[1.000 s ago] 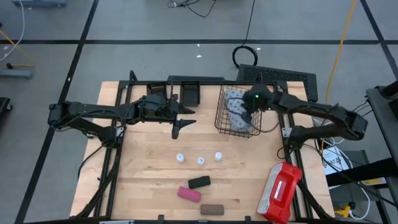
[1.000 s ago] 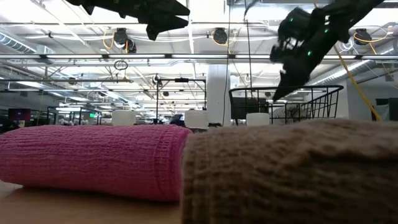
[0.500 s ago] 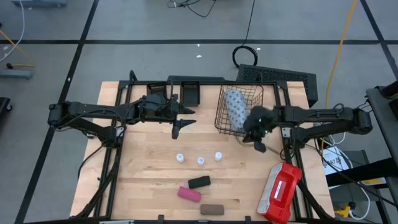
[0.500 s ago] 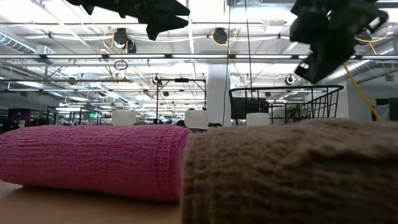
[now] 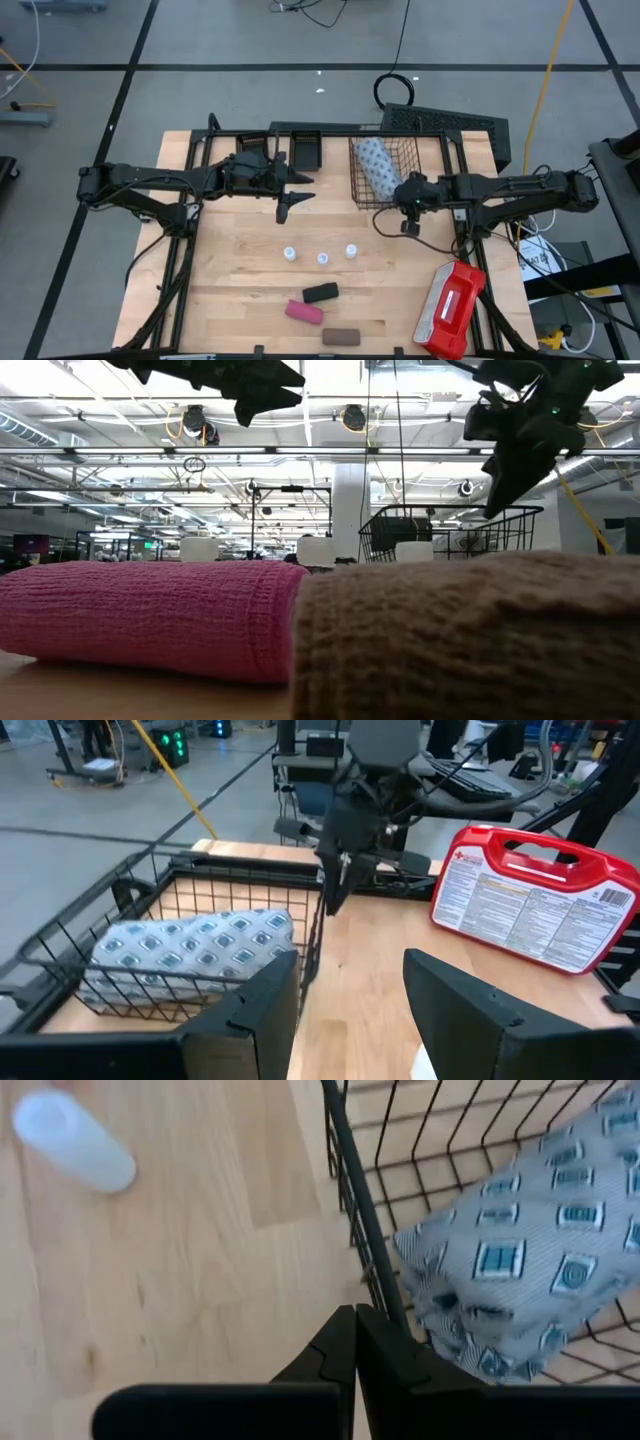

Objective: Pick & place medical supplies in basket/bin
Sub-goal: Adjust the black wire basket, then put the left white pill bottle into the left black basket

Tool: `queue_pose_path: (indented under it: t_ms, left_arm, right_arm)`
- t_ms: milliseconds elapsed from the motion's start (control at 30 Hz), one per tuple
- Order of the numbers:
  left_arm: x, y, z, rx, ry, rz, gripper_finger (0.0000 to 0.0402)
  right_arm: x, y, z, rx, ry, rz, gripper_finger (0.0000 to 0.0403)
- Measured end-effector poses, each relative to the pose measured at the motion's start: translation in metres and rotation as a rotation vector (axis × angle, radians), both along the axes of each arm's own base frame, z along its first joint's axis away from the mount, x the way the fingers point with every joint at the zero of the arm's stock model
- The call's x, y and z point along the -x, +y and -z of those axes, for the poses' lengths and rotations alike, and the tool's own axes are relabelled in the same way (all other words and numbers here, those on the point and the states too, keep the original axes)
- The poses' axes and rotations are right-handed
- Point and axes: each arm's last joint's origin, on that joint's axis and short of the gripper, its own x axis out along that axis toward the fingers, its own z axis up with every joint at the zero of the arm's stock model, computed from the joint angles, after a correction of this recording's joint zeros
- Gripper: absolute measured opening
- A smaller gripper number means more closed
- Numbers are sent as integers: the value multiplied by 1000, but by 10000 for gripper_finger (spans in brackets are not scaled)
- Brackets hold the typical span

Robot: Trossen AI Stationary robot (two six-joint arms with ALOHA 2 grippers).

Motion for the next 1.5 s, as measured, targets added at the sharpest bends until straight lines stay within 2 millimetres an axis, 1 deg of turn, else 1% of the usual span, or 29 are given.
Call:
queue_pose_path:
  t_ms: [133, 333, 467, 567, 700, 767, 833, 900, 967, 1067, 1133, 1200, 1267, 1367, 1433, 1500]
  left_arm:
    - [0, 0, 2, 15, 18, -2, 186]
    - [1, 0, 4, 40, 36, -17, 186]
    - [3, -4, 2, 75, 43, -10, 186]
    - [6, -17, 3, 86, 79, 33, 186]
    - [13, -48, 22, -18, 278, 66, 186]
    - [20, -64, 30, -81, 375, 15, 186]
    - [31, -77, 38, -87, 471, -43, 186]
    - [44, -87, 43, -27, 559, -92, 186]
    - [56, -95, 48, 76, 648, -144, 186]
    - [76, -104, 60, 212, 811, -280, 186]
    - [84, -112, 66, 268, 812, -360, 186]
    - [89, -119, 78, 280, 796, -396, 186]
    - [93, -123, 90, 312, 781, -403, 186]
    - [95, -129, 103, 425, 763, -395, 190]
    - [97, -130, 111, 454, 739, -390, 201]
    - [94, -132, 116, 451, 663, -369, 219]
  right_arm:
    - [-5, -2, 1, 16, -62, -6, 0]
    - [-5, -4, 6, 27, -73, -13, 0]
    - [-2, 1, -3, 23, -142, -28, 0]
    - [4, 9, -15, 23, -236, -71, 0]
    - [15, 20, -35, 38, -388, -148, 0]
    - [20, 23, -42, 53, -453, -183, 0]
    - [23, 25, -49, 69, -505, -209, 0]
    - [24, 26, -53, 85, -547, -226, 0]
    - [24, 26, -55, 103, -565, -239, 0]
    - [22, 26, -56, 126, -574, -256, 0]
    - [21, 26, -55, 139, -566, -267, 0]
    - [19, 27, -55, 149, -565, -275, 0]
    - [17, 27, -54, 160, -564, -284, 0]
    - [15, 27, -55, 170, -573, -290, 0]
    - [15, 27, -56, 176, -583, -295, 0]
    - [15, 27, -56, 178, -585, -296, 0]
